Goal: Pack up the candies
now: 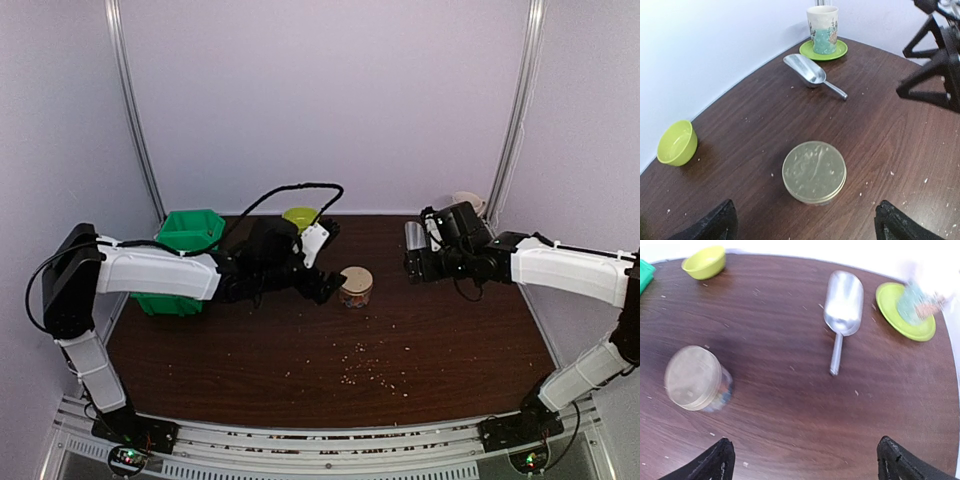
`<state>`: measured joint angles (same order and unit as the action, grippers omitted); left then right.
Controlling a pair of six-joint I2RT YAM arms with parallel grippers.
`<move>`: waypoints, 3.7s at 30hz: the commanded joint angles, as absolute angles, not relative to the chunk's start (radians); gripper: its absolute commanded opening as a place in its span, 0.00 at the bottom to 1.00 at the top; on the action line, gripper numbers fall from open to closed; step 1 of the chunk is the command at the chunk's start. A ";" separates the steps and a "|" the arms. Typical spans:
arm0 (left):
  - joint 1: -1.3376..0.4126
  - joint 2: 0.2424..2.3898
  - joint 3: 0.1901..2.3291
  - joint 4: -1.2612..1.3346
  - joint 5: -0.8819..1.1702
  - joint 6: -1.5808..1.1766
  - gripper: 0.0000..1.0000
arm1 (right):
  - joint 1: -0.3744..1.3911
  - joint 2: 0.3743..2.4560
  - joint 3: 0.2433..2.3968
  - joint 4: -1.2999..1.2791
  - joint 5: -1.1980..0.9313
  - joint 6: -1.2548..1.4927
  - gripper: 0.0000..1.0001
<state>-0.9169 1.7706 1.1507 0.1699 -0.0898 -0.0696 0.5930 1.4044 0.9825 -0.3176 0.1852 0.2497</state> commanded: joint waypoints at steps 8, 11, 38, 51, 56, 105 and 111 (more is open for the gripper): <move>-0.988 2.088 1.625 -0.172 -0.125 -0.026 0.98 | 0.500 1.203 0.788 -0.315 0.379 0.376 0.99; -1.000 2.169 1.725 -0.238 -0.140 -0.013 0.98 | 0.494 1.181 0.772 -0.321 0.372 0.373 1.00; -0.984 2.412 1.878 -0.402 -0.459 0.000 0.58 | 0.494 1.155 0.701 -0.243 0.174 0.398 0.99; -0.814 2.232 1.592 -0.349 -0.451 -0.059 0.53 | 0.495 1.192 0.693 -0.206 0.100 0.409 0.99; -0.798 2.177 1.542 -0.330 -0.442 -0.061 0.53 | 0.497 1.190 0.695 -0.208 0.091 0.406 0.99; -0.776 2.417 2.006 -0.528 -0.631 0.068 0.96 | 0.545 1.249 0.719 -0.199 0.042 0.393 0.99; -0.747 2.388 1.928 -0.535 -0.629 0.055 0.83 | 0.555 1.265 0.728 -0.195 0.036 0.393 0.99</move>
<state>-0.7753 2.4130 1.9690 -0.5220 -0.6025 0.0555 0.5446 1.2518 0.6979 -0.2115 0.0422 0.3920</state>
